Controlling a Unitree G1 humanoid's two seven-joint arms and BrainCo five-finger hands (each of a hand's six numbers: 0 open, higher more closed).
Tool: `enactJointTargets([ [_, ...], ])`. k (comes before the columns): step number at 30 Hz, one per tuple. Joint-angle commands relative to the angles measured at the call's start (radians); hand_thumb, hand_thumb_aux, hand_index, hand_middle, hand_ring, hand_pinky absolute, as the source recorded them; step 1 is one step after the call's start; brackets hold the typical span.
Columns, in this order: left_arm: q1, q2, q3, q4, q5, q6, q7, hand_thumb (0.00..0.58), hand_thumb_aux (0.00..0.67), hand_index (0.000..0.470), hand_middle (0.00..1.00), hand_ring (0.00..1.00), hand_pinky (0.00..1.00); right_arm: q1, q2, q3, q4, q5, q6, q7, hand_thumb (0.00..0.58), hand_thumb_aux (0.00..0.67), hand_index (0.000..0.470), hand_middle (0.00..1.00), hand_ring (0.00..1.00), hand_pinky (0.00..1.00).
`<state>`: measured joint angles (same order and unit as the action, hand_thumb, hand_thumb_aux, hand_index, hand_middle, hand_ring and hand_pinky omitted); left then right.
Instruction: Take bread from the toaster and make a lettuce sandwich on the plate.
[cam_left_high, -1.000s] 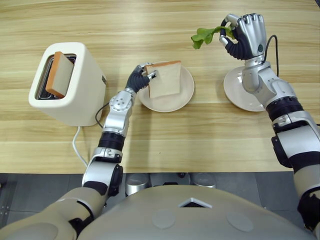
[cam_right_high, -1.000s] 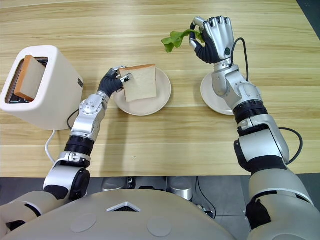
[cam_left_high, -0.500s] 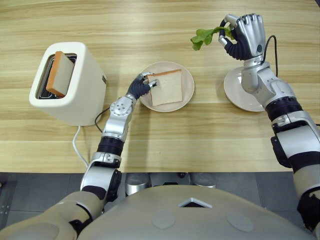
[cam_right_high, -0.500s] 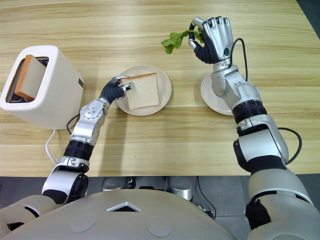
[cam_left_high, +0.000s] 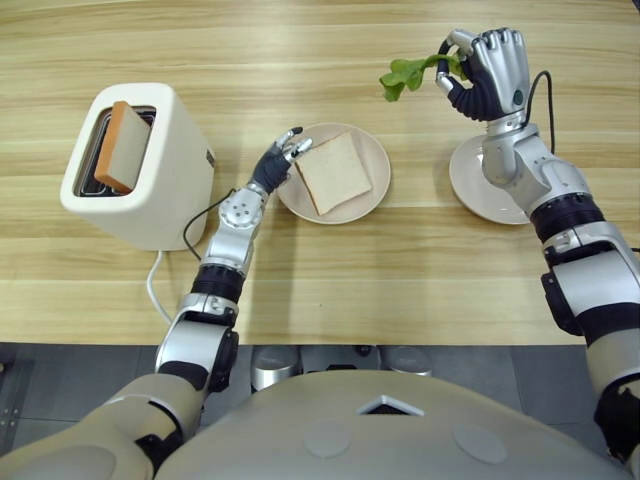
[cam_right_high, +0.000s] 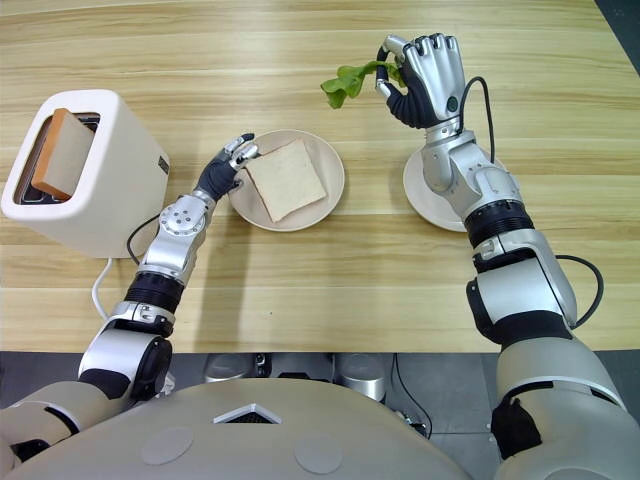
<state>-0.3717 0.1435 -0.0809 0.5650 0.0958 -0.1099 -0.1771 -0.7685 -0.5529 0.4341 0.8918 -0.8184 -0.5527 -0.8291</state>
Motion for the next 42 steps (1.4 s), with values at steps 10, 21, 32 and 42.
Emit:
enactJointTargets([
  [10,-0.016,0.103,-0.015,-0.219,0.265,-0.144,0.218,0.000,0.000,0.000,1.00,1.00,1.00,0.009,0.027,0.010,0.006,-0.007,-0.014,0.017,0.580,0.670,0.460,1.00,1.00,1.00],
  [21,0.075,0.253,0.060,-0.626,0.666,-0.045,0.584,0.000,0.000,0.000,1.00,1.00,1.00,0.044,0.048,0.079,-0.065,-0.076,-0.116,0.008,0.580,0.670,0.460,1.00,1.00,1.00],
  [32,0.148,0.189,0.018,-0.550,0.570,-0.088,0.538,0.000,0.000,0.000,1.00,1.00,1.00,-0.083,0.210,0.207,0.187,-0.158,-0.127,-0.017,0.580,0.670,0.460,1.00,1.00,1.00],
  [42,0.165,0.140,-0.040,-0.475,0.550,-0.109,0.526,0.000,0.000,0.000,1.00,1.00,1.00,-0.174,0.332,0.302,0.382,-0.206,-0.056,-0.019,0.580,0.670,0.460,1.00,1.00,1.00],
])
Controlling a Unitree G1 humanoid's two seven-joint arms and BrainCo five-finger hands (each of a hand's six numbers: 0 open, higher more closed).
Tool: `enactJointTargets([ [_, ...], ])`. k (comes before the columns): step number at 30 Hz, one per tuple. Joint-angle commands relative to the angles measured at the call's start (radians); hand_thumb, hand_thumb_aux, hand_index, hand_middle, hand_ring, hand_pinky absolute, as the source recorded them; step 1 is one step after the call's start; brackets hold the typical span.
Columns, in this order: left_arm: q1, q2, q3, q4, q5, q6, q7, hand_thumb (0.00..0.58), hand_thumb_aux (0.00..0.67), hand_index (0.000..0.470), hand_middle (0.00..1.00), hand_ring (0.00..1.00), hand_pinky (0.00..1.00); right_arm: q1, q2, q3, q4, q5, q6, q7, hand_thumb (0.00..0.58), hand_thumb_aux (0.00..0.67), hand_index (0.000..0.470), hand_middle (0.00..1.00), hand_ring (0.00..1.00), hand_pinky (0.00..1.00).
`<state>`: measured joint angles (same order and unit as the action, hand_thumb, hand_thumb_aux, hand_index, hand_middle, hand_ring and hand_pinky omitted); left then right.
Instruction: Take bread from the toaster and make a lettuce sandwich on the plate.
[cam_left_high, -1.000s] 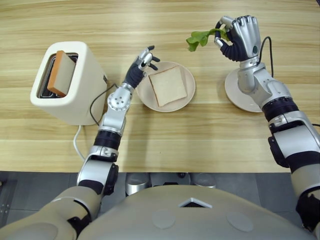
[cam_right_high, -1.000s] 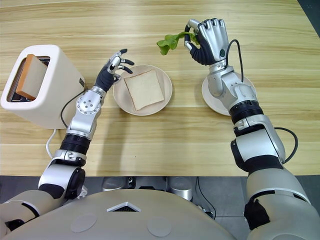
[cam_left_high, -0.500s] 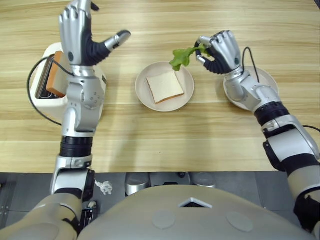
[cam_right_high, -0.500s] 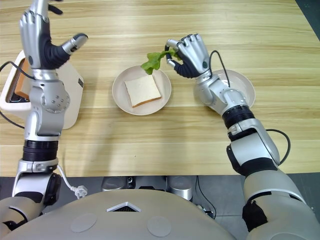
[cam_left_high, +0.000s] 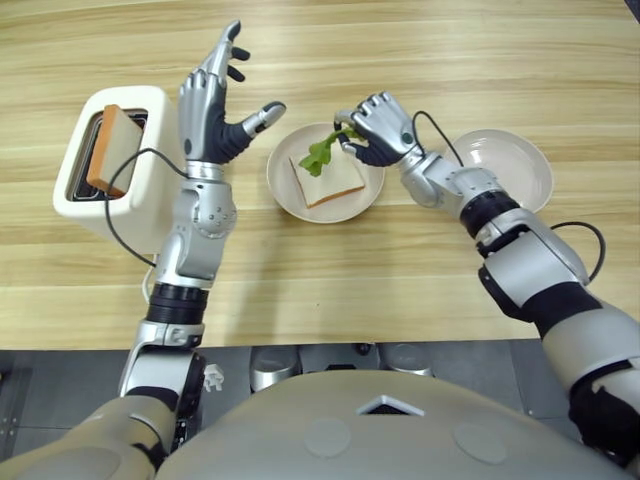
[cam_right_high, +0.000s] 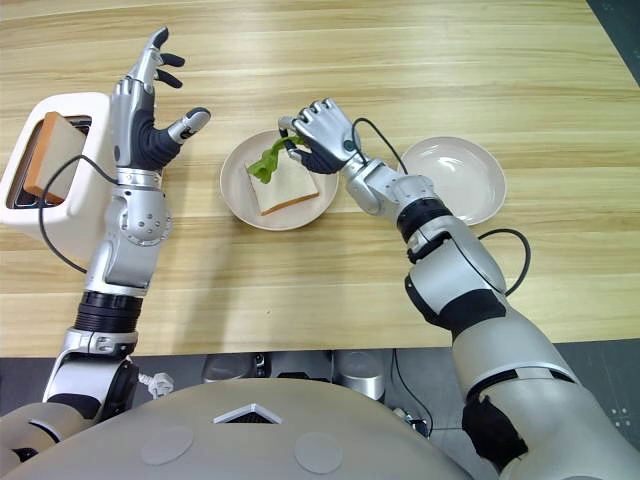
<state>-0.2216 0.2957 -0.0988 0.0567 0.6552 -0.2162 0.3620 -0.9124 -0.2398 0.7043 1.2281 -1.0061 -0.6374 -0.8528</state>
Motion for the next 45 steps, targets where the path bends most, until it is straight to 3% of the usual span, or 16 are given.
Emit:
enactJointTargets([
  [1,0.016,-0.014,-0.028,0.039,-0.009,-0.004,-0.012,0.000,0.000,0.000,1.00,1.00,1.00,-0.036,0.026,0.039,0.056,-0.019,0.036,0.008,0.580,0.670,0.460,1.00,1.00,1.00],
  [18,0.007,-0.034,-0.061,0.113,-0.014,-0.028,-0.021,0.000,0.000,0.000,1.00,1.00,1.00,-0.045,0.096,0.105,0.115,-0.023,0.094,0.082,0.580,0.670,0.460,1.00,1.00,1.00],
  [41,0.003,-0.031,-0.064,0.134,-0.030,-0.045,-0.035,0.000,0.000,0.000,1.00,1.00,1.00,0.020,0.094,0.150,0.118,-0.019,0.071,0.252,0.580,0.670,0.460,1.00,1.00,1.00],
  [42,0.003,-0.031,-0.063,0.136,-0.031,-0.045,-0.037,0.000,0.000,0.000,1.00,1.00,1.00,0.020,0.094,0.153,0.118,-0.021,0.075,0.250,0.000,0.000,0.000,0.82,0.82,0.82],
  [44,0.001,-0.031,-0.064,0.140,-0.032,-0.046,-0.038,0.000,0.000,0.000,1.00,1.00,1.00,0.019,0.094,0.153,0.118,-0.019,0.082,0.251,0.000,0.000,0.000,0.39,0.39,0.39],
  [45,0.000,-0.031,-0.065,0.143,-0.032,-0.047,-0.038,0.000,0.000,0.000,1.00,1.00,1.00,0.018,0.092,0.151,0.118,-0.016,0.086,0.248,0.000,0.000,0.000,0.22,0.22,0.22],
])
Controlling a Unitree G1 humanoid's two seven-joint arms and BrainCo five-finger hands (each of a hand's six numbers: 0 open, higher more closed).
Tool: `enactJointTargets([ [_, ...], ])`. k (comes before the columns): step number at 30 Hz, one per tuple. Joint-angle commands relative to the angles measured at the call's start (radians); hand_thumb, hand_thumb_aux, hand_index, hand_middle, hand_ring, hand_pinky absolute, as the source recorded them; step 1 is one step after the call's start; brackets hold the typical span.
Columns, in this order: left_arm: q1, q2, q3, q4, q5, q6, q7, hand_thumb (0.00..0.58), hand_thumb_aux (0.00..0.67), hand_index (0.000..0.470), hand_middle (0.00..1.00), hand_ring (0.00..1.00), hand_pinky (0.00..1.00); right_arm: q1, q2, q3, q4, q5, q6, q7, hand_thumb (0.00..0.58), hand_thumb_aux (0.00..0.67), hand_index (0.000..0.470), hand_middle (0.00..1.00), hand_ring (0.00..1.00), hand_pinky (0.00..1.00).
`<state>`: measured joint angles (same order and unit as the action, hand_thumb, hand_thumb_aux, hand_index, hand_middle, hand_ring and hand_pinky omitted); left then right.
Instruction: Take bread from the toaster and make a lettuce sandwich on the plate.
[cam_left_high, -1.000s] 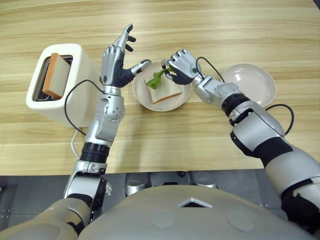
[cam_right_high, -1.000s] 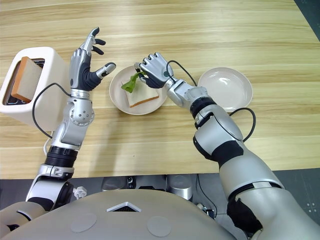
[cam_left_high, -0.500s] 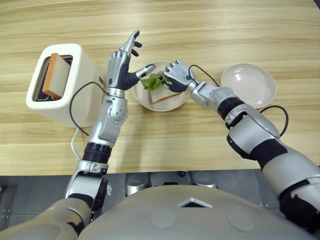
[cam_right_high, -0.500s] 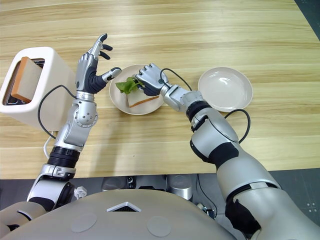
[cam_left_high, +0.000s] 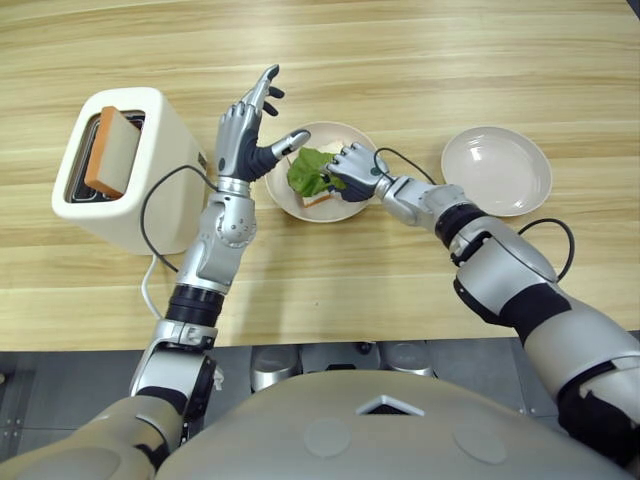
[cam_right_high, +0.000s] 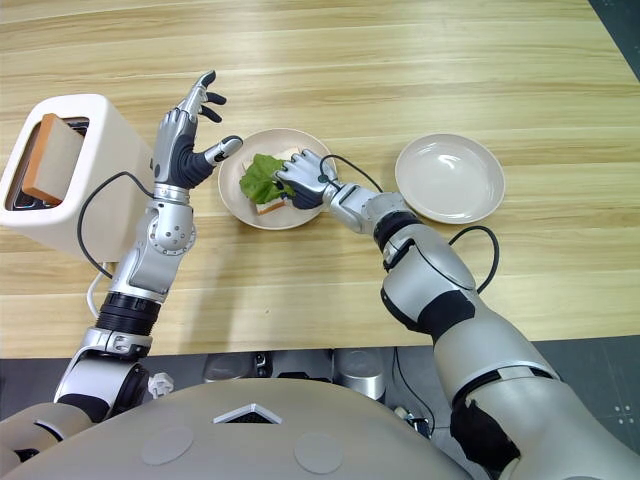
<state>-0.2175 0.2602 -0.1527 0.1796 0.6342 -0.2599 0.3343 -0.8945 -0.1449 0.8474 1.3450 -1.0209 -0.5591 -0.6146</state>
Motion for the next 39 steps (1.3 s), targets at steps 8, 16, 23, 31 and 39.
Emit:
enactJointTargets([
  [8,-0.004,0.012,0.002,-0.002,-0.013,-0.002,-0.013,0.000,0.000,0.000,0.00,0.00,0.00,-0.039,-0.043,-0.031,-0.025,0.030,0.004,-0.078,0.000,0.000,0.000,0.00,0.00,0.00],
  [16,0.016,0.044,0.096,-0.226,-0.081,0.015,-0.054,0.000,0.000,0.000,0.00,0.00,0.00,-0.061,-0.167,-0.107,-0.125,0.085,-0.091,-0.170,0.000,0.000,0.000,0.00,0.00,0.00],
  [23,0.043,0.059,0.198,-0.498,-0.136,0.066,-0.136,0.000,0.000,0.000,0.00,0.00,0.00,-0.001,-0.306,-0.233,-0.299,0.178,-0.163,-0.189,0.000,0.000,0.000,0.00,0.00,0.00],
  [31,0.177,0.104,0.461,-0.751,-0.090,0.139,-0.153,0.000,0.000,0.000,0.00,0.00,0.00,0.170,-0.396,-0.438,-0.566,0.335,-0.207,-0.146,0.000,0.000,0.000,0.00,0.00,0.00],
  [39,0.345,0.145,0.574,-0.486,0.077,0.228,-0.052,0.000,0.000,0.000,0.00,0.00,0.00,0.236,-0.389,-0.516,-0.609,0.371,-0.203,-0.078,0.000,0.000,0.000,0.00,0.00,0.00],
])
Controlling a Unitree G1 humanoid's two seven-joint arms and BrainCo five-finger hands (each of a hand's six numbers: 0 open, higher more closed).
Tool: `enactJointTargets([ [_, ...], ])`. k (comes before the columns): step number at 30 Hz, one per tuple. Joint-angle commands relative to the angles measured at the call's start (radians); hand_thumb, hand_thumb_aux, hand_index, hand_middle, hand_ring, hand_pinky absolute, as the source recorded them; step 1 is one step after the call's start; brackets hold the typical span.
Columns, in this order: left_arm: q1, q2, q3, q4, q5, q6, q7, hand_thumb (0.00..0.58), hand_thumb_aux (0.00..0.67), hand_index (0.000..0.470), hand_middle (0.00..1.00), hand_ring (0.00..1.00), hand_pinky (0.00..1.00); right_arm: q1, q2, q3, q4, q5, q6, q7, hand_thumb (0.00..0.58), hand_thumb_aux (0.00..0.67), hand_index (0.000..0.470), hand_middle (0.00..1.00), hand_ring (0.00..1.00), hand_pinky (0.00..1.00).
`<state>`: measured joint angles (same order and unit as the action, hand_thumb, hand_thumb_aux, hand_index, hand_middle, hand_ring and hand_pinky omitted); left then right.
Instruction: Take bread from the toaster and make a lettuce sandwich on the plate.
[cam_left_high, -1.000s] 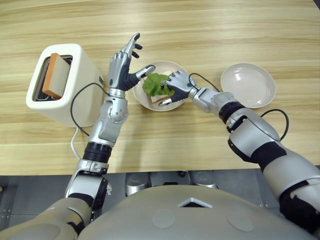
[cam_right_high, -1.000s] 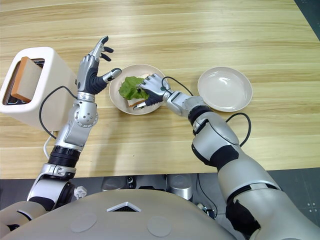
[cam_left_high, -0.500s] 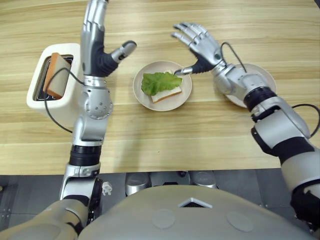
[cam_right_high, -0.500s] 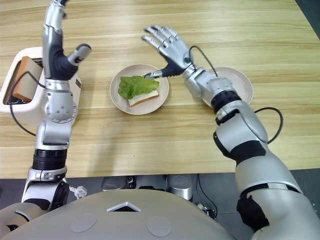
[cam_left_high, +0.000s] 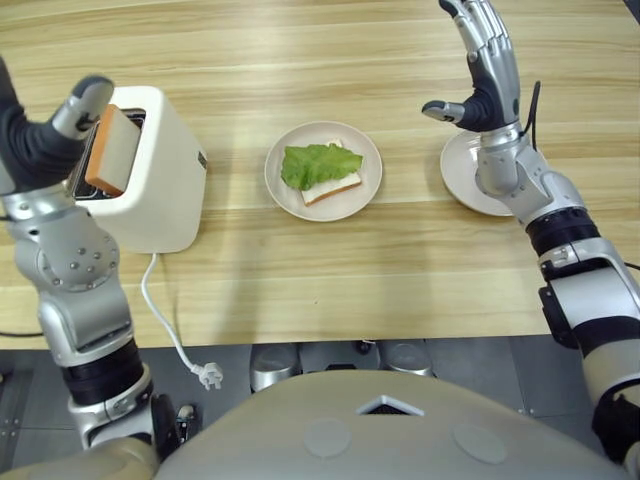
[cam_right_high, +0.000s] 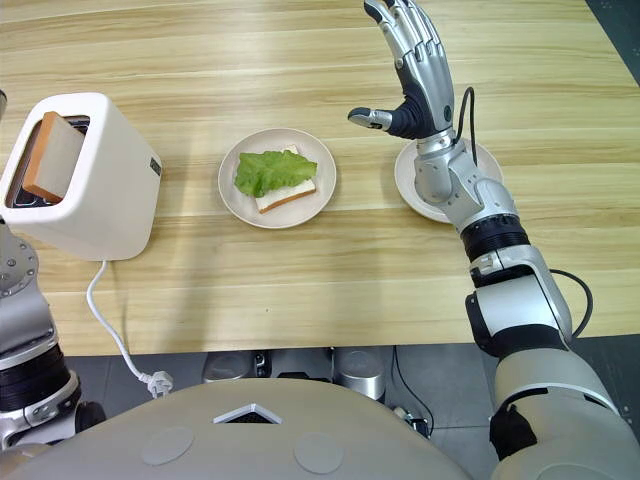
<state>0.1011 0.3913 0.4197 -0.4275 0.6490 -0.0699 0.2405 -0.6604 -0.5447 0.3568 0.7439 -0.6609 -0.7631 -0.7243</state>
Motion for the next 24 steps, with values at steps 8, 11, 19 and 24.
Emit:
enactJointTargets([
  [8,0.042,0.025,-0.076,0.339,0.071,0.083,0.060,0.000,0.000,0.000,0.00,0.00,0.00,-0.001,0.021,-0.044,-0.001,-0.009,0.001,0.044,0.000,0.000,0.000,0.00,0.00,0.00],
  [11,0.031,0.033,-0.100,0.364,0.060,0.083,0.066,0.000,0.000,0.000,0.00,0.00,0.00,0.001,0.024,-0.046,-0.001,-0.013,0.000,0.048,0.000,0.000,0.000,0.00,0.00,0.00],
  [19,0.010,0.055,-0.126,0.398,0.045,0.089,0.074,0.000,0.000,0.000,0.00,0.00,0.00,0.012,0.025,-0.052,-0.014,-0.022,0.007,0.046,0.000,0.000,0.000,0.00,0.00,0.00],
  [24,0.008,0.059,-0.137,0.428,0.031,0.099,0.077,0.096,0.058,0.040,0.00,0.00,0.00,0.014,0.026,-0.052,-0.018,-0.027,0.005,0.043,0.000,0.000,0.000,0.00,0.00,0.00],
])
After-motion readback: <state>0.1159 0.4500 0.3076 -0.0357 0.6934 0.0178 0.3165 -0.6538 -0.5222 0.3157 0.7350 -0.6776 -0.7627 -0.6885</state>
